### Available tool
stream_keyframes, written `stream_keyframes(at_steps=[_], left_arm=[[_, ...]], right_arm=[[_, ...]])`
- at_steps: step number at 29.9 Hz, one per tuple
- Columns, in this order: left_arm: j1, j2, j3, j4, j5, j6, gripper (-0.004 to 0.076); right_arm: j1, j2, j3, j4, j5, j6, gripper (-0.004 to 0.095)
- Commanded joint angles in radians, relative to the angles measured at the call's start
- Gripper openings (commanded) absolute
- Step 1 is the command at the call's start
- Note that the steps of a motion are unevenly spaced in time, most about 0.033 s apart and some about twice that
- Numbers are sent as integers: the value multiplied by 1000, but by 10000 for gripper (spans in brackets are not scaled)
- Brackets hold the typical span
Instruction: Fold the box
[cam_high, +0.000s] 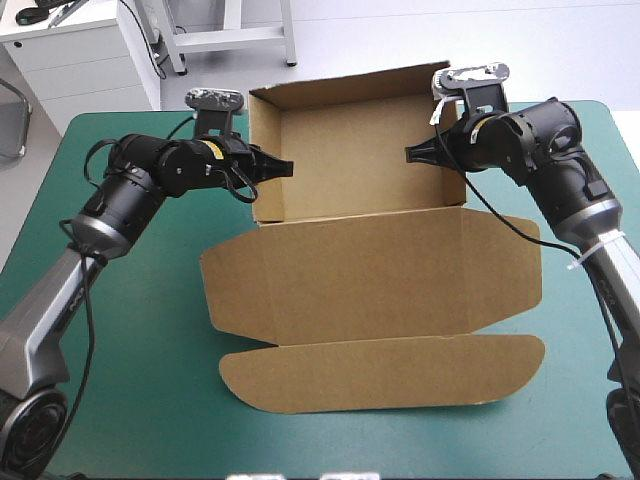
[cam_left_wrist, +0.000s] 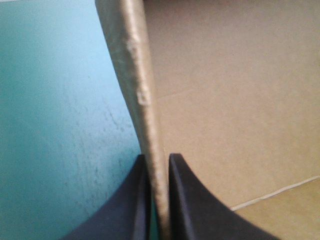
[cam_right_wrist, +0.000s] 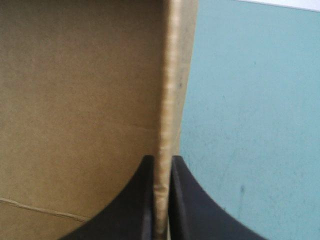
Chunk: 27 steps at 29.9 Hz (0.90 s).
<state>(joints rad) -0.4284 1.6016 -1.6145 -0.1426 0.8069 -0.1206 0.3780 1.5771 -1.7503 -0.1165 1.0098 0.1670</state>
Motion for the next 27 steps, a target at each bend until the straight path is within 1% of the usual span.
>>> stream_keyframes(at_steps=[1, 4, 10, 12, 15, 19, 25, 27], left_arm=[[-13, 19, -37, -59, 5, 81, 0], [-13, 65, -37, -59, 40, 95, 0], [-13, 126, -37, -59, 96, 121, 0], [-13, 141, -37, -59, 108, 130, 0], [-13, 152, -37, -59, 111, 130, 0], [-13, 161, -37, -55, 116, 130, 0], [-13, 161, -37, -52, 130, 130, 0], [-13, 161, -37, -33, 140, 130, 0]], right_arm=[[6, -2, -28, 67, -24, -36, -15], [6, 41, -28, 95, 19, -36, -15], [6, 130, -28, 150, 69, -61, -15], [6, 163, -28, 153, 85, -66, -15], [6, 210, -28, 166, 103, -74, -15], [5, 257, -28, 214, 116, -88, -15], [5, 293, -28, 283, 124, -101, -15], [5, 294, -28, 287, 132, -101, -15]])
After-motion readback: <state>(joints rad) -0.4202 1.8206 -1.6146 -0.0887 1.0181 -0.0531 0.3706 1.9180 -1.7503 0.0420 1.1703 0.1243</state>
